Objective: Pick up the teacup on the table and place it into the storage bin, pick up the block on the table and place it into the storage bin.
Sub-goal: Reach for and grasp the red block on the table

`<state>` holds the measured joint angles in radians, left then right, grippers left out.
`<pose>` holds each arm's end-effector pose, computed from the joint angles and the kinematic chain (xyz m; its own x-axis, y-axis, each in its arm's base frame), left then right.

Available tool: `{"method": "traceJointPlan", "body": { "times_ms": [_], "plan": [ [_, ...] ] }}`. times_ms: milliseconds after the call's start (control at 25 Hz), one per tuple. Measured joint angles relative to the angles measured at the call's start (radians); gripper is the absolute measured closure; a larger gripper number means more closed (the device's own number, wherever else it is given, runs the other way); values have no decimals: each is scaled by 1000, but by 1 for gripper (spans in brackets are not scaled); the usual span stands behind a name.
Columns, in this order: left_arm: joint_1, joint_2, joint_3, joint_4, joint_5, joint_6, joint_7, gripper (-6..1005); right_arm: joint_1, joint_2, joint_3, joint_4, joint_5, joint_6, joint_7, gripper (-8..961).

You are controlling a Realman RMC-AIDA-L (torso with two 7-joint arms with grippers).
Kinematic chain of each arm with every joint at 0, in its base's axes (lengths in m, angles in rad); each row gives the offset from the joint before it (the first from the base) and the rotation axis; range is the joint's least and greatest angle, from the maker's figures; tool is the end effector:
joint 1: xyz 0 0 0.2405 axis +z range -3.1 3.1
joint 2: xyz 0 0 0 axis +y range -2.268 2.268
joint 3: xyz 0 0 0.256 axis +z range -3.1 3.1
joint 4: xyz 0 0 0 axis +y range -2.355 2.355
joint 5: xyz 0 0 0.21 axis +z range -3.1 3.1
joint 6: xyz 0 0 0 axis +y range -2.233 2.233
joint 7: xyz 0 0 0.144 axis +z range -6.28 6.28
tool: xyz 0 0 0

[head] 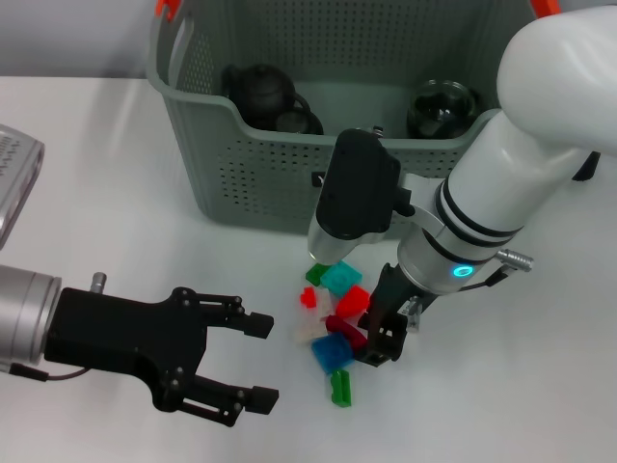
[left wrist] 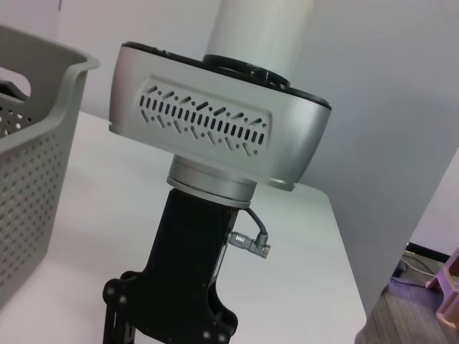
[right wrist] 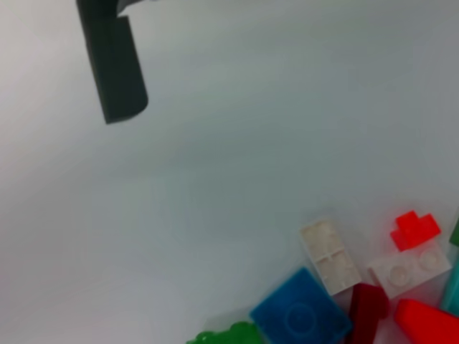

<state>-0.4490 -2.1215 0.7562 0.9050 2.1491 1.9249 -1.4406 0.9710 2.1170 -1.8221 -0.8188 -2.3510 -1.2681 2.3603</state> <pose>-0.2483 0.2721 0.0081 0.8767 0.3140 0.3643 0.2902 -0.9494 0.1200 0.1297 0.3502 -0.1250 0.8515 -0.2134 0.4790 -0.1828 -0.9769 -0.1104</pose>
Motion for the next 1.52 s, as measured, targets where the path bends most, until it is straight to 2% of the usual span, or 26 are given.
{"method": "traceJointPlan", "body": {
  "times_ms": [1120, 1520],
  "plan": [
    [-2, 0, -1, 0, 0, 1, 0, 156, -1, -14, -9, -35, 1, -50, -3, 575],
    [-3, 0, 0, -1, 0, 2, 0, 156, -4, -5, -19, -25, -19, -38, -1, 586]
  ]
}}
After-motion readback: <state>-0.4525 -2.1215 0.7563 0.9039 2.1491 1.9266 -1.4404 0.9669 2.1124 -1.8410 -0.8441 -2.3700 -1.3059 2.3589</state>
